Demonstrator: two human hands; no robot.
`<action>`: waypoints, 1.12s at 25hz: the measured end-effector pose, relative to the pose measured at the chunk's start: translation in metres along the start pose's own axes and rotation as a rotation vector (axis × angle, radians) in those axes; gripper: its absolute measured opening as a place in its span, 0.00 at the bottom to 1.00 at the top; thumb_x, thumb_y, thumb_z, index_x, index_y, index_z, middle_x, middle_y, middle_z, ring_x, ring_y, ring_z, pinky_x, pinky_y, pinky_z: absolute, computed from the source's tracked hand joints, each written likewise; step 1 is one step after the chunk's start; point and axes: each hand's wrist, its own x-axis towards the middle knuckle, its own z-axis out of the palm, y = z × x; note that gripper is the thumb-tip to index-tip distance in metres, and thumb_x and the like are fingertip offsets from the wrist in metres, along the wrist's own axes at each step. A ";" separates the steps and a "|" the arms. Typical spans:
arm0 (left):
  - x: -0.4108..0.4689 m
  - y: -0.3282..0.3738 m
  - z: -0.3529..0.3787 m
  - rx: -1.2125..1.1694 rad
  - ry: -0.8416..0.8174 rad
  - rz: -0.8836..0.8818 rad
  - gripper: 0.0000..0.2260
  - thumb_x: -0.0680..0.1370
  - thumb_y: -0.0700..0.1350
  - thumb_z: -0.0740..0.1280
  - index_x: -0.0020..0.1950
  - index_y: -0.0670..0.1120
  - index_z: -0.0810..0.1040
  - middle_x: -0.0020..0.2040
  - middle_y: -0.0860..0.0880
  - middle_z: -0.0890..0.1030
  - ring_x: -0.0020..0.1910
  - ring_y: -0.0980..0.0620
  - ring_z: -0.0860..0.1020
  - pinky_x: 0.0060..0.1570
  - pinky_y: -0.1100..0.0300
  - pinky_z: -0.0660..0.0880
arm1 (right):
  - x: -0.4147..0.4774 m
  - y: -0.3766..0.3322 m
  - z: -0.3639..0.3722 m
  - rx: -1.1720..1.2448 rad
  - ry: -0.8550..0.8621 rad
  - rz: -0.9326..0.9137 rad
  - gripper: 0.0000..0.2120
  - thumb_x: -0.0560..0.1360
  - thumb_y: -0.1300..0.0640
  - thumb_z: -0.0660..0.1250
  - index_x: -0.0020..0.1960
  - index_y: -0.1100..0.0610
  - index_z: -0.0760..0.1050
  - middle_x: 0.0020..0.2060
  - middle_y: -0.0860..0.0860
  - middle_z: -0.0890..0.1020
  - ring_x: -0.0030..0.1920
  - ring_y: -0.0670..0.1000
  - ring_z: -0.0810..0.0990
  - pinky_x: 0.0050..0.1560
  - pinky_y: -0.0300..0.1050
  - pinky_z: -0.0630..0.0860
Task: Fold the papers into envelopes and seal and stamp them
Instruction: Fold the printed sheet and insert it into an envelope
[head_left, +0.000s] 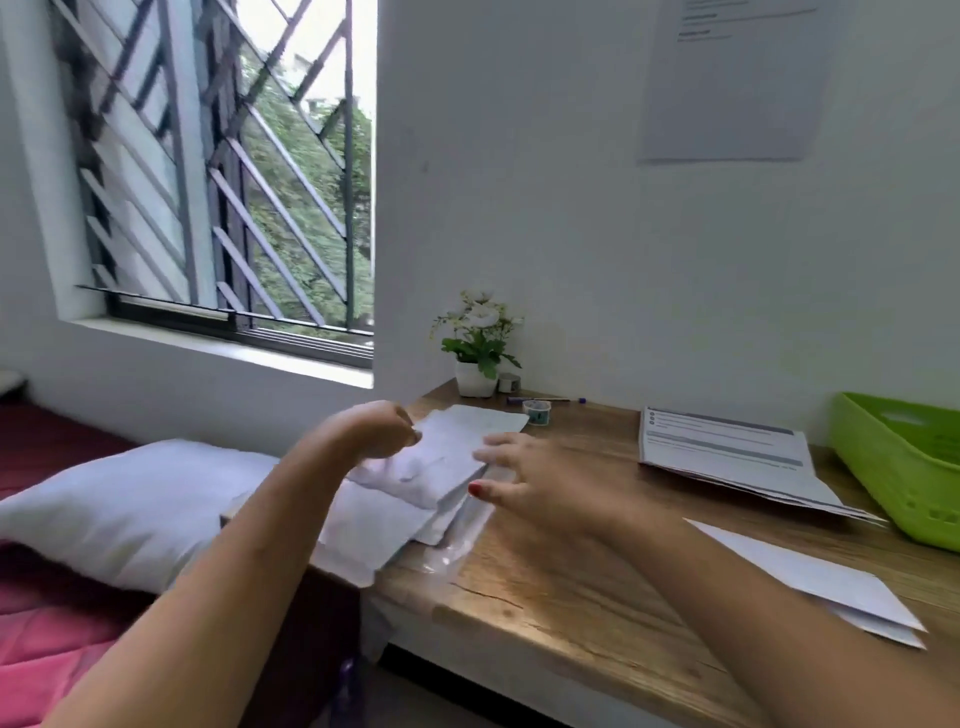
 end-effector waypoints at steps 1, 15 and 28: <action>0.002 -0.016 -0.001 -0.009 0.043 -0.043 0.14 0.79 0.43 0.62 0.61 0.38 0.77 0.59 0.41 0.79 0.57 0.42 0.77 0.55 0.54 0.73 | 0.011 -0.012 0.006 0.013 -0.026 -0.034 0.28 0.76 0.42 0.63 0.73 0.50 0.64 0.74 0.47 0.62 0.73 0.50 0.62 0.70 0.50 0.62; 0.000 -0.055 0.023 -0.286 0.305 -0.203 0.05 0.70 0.46 0.69 0.46 0.52 0.80 0.43 0.50 0.80 0.48 0.46 0.78 0.45 0.59 0.74 | 0.032 -0.024 0.045 -0.357 0.172 -0.228 0.14 0.77 0.55 0.55 0.58 0.56 0.75 0.44 0.53 0.82 0.44 0.55 0.81 0.44 0.51 0.80; -0.029 -0.005 -0.013 -0.876 0.218 0.149 0.08 0.79 0.44 0.65 0.48 0.41 0.80 0.42 0.45 0.81 0.34 0.54 0.79 0.32 0.70 0.73 | 0.028 -0.016 0.023 0.091 0.621 -0.110 0.09 0.73 0.61 0.68 0.53 0.57 0.77 0.46 0.49 0.79 0.44 0.46 0.77 0.41 0.30 0.73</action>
